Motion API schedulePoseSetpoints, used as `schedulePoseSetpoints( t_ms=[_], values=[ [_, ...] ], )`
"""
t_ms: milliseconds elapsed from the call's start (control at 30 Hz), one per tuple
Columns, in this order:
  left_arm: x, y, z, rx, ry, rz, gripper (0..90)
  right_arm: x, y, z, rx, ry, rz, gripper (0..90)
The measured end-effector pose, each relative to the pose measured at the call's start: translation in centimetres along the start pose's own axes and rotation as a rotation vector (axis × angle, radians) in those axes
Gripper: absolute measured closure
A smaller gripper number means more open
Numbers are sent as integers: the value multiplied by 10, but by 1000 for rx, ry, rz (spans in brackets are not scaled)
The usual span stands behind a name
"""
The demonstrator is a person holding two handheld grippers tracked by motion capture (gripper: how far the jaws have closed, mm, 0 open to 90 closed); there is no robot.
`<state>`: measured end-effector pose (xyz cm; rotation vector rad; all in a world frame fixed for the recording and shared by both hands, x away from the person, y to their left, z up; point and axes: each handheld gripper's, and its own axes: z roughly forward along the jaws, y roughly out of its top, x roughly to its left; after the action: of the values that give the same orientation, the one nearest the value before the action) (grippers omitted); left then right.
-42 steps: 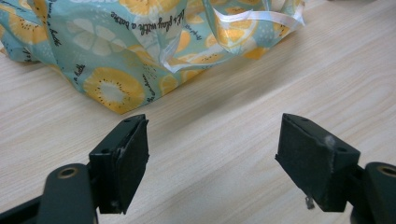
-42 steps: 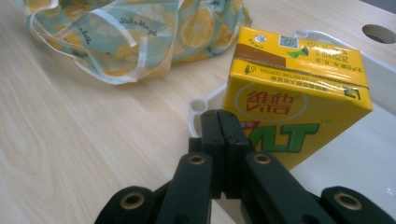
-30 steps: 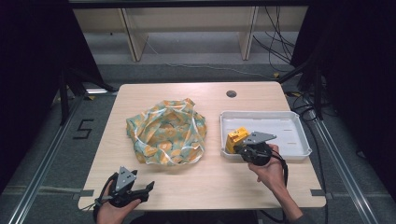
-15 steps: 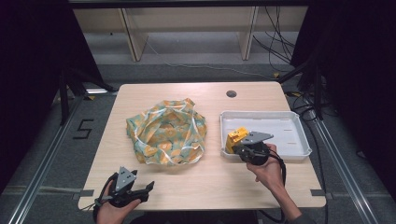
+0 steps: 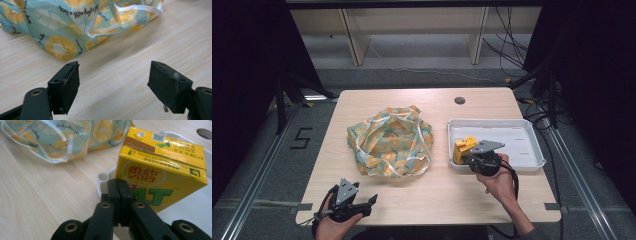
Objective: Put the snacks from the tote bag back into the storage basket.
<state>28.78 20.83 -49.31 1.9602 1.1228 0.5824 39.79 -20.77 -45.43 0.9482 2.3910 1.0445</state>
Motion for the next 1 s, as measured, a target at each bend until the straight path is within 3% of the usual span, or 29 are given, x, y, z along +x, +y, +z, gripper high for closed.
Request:
schedulePoseSetpoints(
  t_ms=[33, 100, 167, 333, 433, 467, 567, 667, 733, 867, 900, 1000],
  values=[
    [0, 0, 0, -2, 2, 2, 245, 3, 0, 1, 10, 5, 25, 900],
    [0, 0, 0, -1, 1, 5, 244, 0, 1, 4, -11, -8, -6, 900],
    [0, 0, 0, -1, -1, 6, 244, 2, 2, 5, 2, -3, 11, 900],
    [0, 0, 0, -1, 1, 4, 245, 2, 6, 9, 3, -2, -2, 900],
    [0, 0, 0, -2, 1, 7, 245, 3, 8, 12, -2, -6, 10, 900],
    [0, 0, 0, -1, -1, 5, 244, 6, 9, 12, 13, -1, 40, 900],
    [1, 0, 0, 2, 0, 3, 245, 4, 11, 16, -4, -13, 5, 900],
    [1, 0, 0, 1, 0, 2, 245, 7, 13, 16, 22, -8, 43, 900],
    [1, 0, 0, 0, 0, 2, 244, 5, 13, 18, -1, -13, -1, 900],
    [0, 0, 0, 0, 0, 1, 245, 6, 13, 18, -3, -16, -1, 900],
    [0, 0, -1, -1, 0, 1, 244, 9, 13, 16, 27, -5, 45, 900],
    [1, 1, -2, 1, 1, 20, 244, 10, 13, 12, 1, 11, 13, 888]
  ],
)
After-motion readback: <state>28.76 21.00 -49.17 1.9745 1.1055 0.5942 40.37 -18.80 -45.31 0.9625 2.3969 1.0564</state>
